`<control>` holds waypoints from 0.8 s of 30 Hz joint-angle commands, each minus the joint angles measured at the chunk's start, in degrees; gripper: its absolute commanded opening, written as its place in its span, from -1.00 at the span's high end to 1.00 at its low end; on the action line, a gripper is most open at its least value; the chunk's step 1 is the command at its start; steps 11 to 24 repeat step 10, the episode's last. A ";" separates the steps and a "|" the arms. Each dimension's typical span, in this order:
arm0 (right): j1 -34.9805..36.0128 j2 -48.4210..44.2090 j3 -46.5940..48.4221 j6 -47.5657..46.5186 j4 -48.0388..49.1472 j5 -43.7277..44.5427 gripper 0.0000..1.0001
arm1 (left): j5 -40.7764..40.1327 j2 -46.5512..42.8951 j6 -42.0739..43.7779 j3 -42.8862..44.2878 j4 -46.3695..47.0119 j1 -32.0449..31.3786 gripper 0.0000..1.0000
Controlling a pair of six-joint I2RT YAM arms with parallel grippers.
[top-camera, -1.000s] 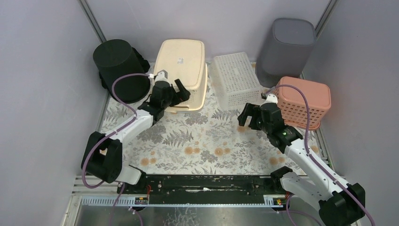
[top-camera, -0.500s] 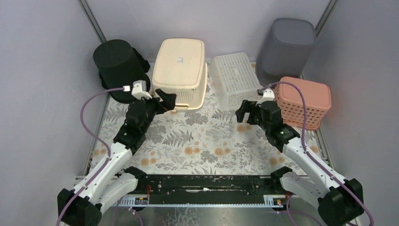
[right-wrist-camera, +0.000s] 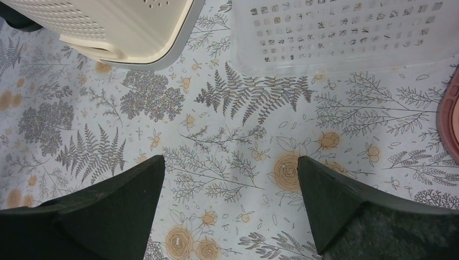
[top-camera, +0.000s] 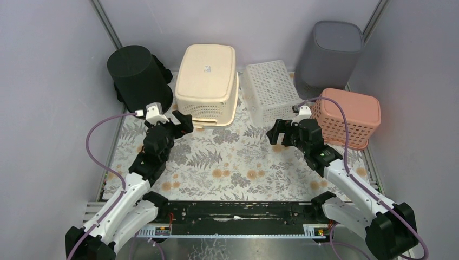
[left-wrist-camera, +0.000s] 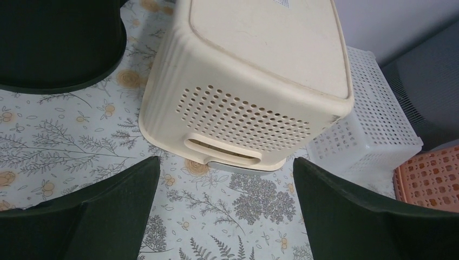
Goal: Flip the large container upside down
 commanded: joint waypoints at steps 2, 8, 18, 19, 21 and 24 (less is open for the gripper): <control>-0.24 -0.50 1.11 -1.03 3.08 0.17 -0.99 | -2.87 -0.89 2.01 -0.68 0.76 0.19 -1.00; -0.23 0.05 1.17 -0.85 2.89 -0.46 -0.99 | -3.40 -1.62 2.32 -0.81 0.30 0.15 -1.00; -0.18 -0.17 0.86 -0.81 3.48 -1.10 -0.99 | -3.23 -1.84 2.39 -0.84 0.51 0.19 -1.00; -0.18 -0.17 0.86 -0.81 3.48 -1.10 -0.99 | -3.23 -1.84 2.39 -0.84 0.51 0.19 -1.00; -0.18 -0.17 0.86 -0.81 3.48 -1.10 -0.99 | -3.23 -1.84 2.39 -0.84 0.51 0.19 -1.00; -0.18 -0.17 0.86 -0.81 3.48 -1.10 -0.99 | -3.23 -1.84 2.39 -0.84 0.51 0.19 -1.00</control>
